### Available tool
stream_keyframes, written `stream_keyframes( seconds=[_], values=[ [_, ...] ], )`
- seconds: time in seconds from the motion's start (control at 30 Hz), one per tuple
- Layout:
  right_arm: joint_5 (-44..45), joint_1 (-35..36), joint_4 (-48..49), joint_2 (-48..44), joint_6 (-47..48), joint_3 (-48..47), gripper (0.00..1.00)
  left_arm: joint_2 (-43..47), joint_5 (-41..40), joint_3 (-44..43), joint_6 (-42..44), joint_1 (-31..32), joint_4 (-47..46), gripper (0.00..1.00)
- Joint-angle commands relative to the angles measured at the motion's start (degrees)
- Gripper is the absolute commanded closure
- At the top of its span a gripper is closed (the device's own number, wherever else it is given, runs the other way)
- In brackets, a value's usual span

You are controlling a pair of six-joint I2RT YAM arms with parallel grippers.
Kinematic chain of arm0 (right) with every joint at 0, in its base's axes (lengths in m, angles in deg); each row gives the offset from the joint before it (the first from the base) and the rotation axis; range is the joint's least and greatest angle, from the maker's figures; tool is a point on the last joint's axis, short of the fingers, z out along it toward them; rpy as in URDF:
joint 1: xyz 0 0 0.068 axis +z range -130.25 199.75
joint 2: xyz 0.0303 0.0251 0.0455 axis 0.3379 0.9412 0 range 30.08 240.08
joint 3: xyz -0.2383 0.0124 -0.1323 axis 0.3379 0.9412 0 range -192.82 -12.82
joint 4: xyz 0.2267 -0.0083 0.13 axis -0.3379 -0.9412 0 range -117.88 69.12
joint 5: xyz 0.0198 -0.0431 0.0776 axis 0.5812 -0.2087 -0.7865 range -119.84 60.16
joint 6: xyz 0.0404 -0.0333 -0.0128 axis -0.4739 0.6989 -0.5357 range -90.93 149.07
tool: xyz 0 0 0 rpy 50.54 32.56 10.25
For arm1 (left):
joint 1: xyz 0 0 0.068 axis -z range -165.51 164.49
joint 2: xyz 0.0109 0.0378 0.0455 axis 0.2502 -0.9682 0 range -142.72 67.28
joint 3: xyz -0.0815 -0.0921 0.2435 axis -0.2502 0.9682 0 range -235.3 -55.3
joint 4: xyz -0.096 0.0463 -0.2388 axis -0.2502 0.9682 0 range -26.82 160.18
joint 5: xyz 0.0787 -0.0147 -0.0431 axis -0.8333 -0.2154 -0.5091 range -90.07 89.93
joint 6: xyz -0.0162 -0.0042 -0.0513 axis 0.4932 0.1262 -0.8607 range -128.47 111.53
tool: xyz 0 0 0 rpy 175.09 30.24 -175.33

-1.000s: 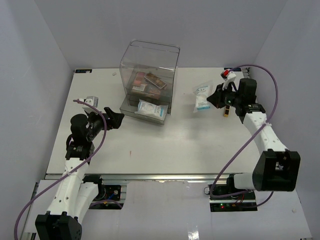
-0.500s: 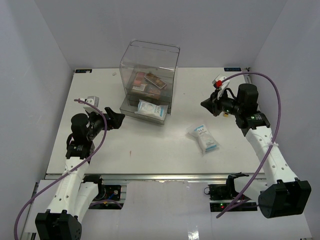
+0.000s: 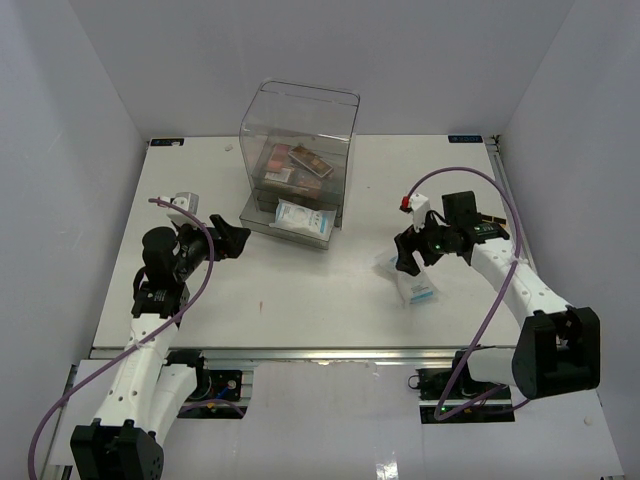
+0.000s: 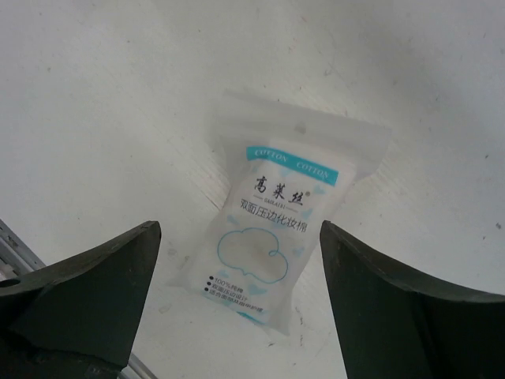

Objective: Organize the makeup

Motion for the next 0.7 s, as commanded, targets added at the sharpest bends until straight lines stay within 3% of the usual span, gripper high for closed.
stream_keyframes(
  seconds=[0.0, 0.33, 0.47, 0.6, 0.67],
  values=[
    [6.47, -0.45, -2.81, -0.75, -0.10, 0.35, 0.10, 1.00, 1.47, -0.08, 0.08, -0.24, -1.24, 0.07],
    [8.08, -0.94, -1.07, 6.44, 0.21, 4.38, 0.09, 1.76, 1.80, -0.01, -0.08, -0.24, -1.31, 0.07],
    [6.52, -1.07, 0.79, 7.96, -0.29, 4.64, 0.01, 1.85, 1.80, -0.01, -0.01, -0.24, -1.24, 0.07],
    [3.82, -1.07, 0.73, 6.99, 0.62, 4.72, 0.45, 2.15, 1.84, -0.01, -0.01, -0.24, -1.24, 0.07],
    [2.66, -1.01, 0.35, 5.22, 1.89, 4.66, 0.60, 2.26, 1.80, -0.01, -0.01, -0.24, -1.24, 0.07]
  ],
)
